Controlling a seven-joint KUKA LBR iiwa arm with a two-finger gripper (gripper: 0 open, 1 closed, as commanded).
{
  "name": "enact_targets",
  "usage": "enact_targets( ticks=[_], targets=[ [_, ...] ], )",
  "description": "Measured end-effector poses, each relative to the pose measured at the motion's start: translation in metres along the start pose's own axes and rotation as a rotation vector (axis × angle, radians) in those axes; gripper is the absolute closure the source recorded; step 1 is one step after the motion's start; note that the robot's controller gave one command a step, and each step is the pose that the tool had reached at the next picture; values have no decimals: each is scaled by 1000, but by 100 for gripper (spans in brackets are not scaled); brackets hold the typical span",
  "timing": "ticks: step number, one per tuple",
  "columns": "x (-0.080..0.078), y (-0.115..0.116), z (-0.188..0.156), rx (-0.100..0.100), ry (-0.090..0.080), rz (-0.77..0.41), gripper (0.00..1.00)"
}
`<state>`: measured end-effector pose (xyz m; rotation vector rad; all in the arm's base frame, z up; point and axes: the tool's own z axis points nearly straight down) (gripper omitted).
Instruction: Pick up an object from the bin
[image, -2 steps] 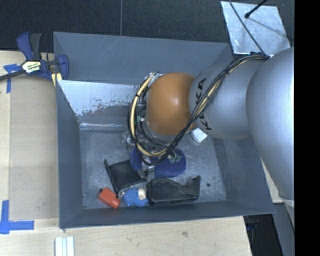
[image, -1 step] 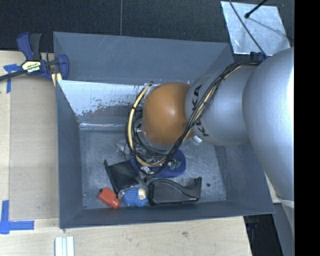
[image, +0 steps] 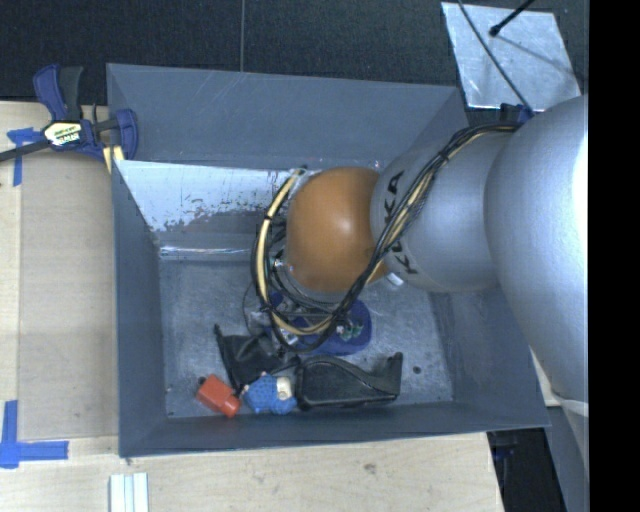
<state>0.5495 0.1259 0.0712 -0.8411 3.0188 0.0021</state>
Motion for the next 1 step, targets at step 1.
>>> enact_targets(
  ticks=[1],
  targets=[
    [-7, -22, -136, 4, -4, 16, 100]
  ],
)
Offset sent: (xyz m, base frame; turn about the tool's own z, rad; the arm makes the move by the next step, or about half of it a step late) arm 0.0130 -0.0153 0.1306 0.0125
